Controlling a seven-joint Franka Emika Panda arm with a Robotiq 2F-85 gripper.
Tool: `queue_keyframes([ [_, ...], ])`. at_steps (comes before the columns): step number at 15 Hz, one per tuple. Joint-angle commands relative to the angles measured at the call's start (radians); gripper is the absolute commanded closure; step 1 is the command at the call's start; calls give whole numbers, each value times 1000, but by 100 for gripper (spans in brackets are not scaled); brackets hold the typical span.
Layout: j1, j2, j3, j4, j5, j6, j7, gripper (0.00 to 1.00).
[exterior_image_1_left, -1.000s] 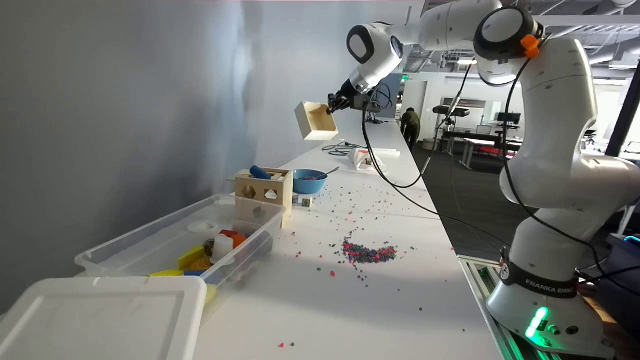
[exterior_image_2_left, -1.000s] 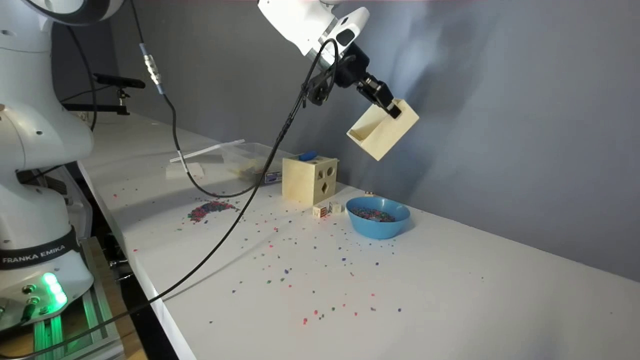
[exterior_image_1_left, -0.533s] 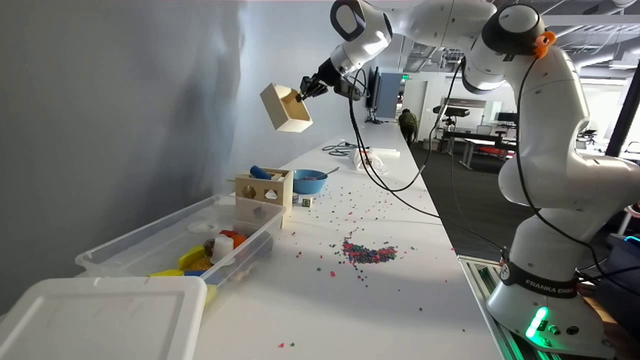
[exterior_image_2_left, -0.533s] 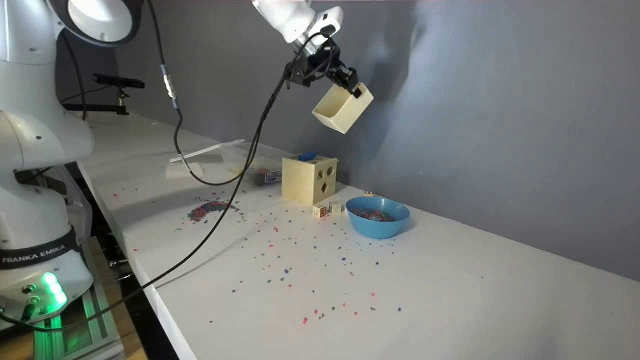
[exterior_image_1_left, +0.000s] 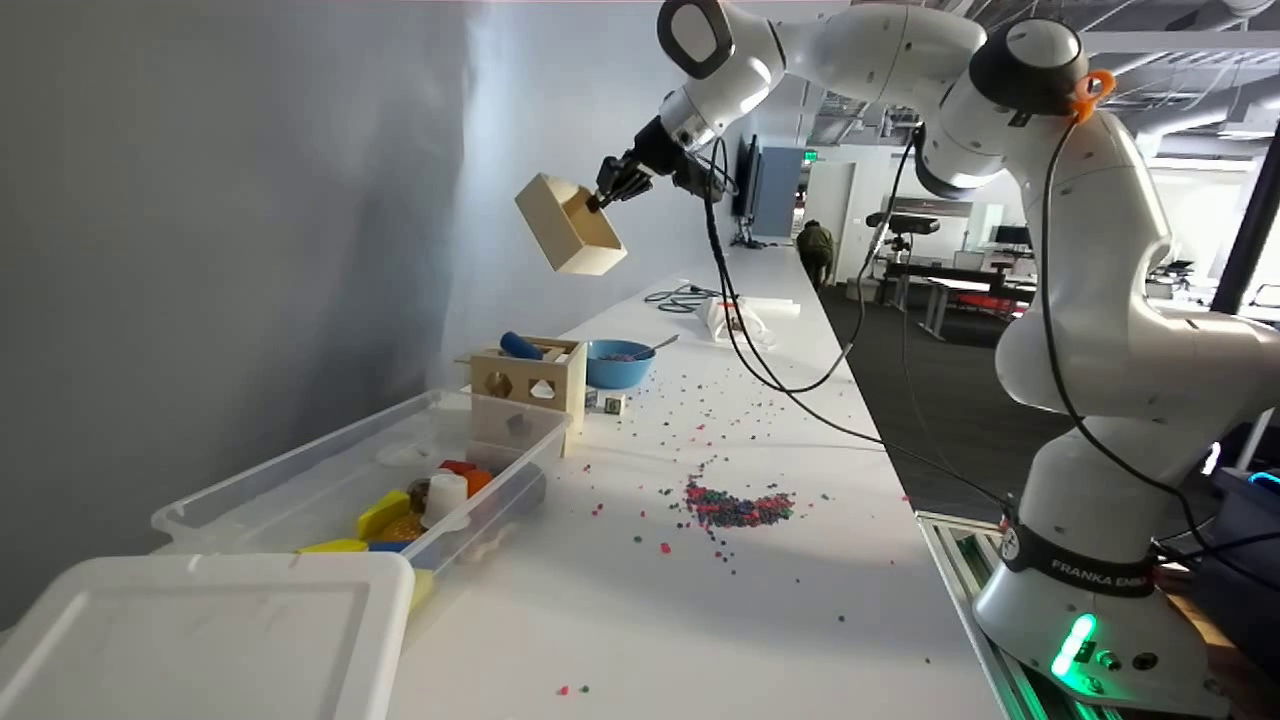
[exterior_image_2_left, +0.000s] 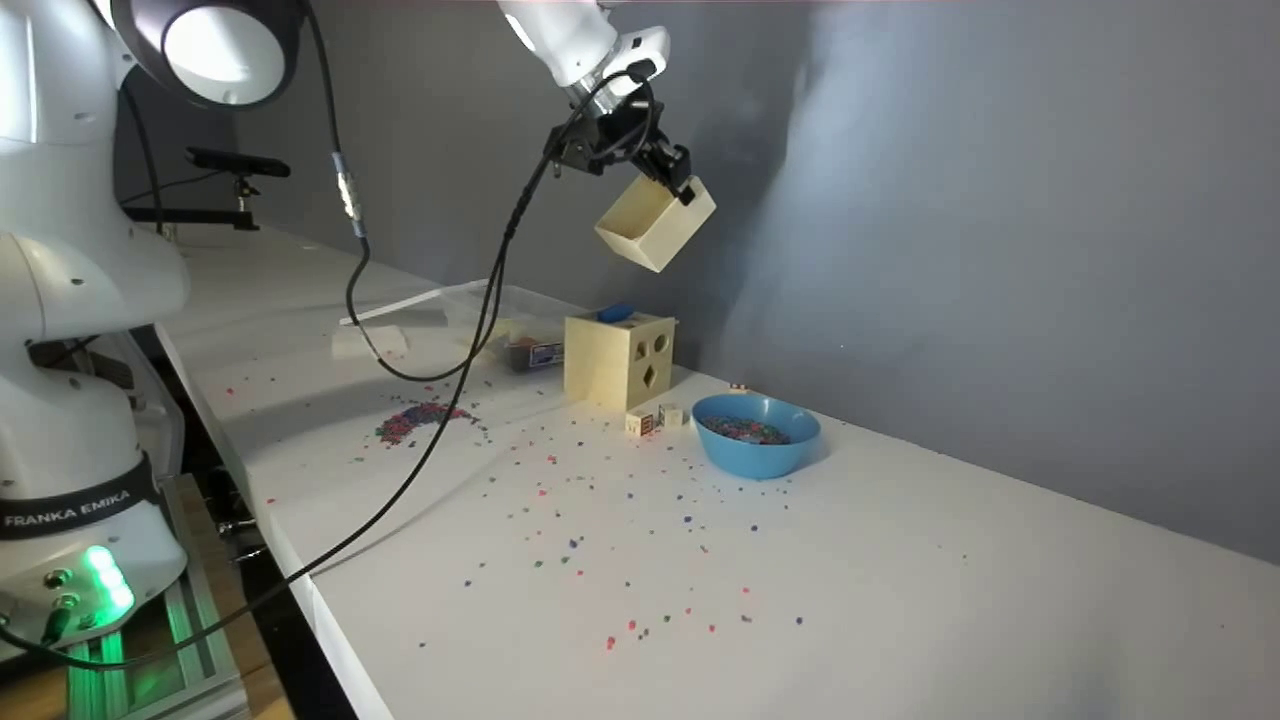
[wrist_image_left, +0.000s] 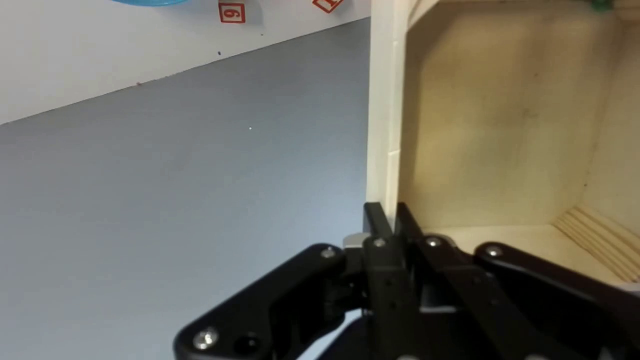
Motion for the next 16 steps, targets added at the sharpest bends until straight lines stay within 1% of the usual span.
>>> queue_keyframes([
  [1,5,114,123,-39,-80,66,-13,98],
  [2,13,148,149,-34,-72,89,-37,98],
  [4,42,208,192,-41,-119,149,-27,98],
  [5,54,229,202,-45,-141,177,-28,98],
  [7,97,251,179,-26,-200,236,-28,98],
  [10,149,321,198,1,-309,322,-31,98],
  [11,131,263,136,-49,-252,249,-31,98],
  [12,140,279,146,-45,-265,246,-28,98],
  [13,171,331,189,2,-323,293,-26,98],
  [16,181,317,174,-7,-302,267,-33,98],
])
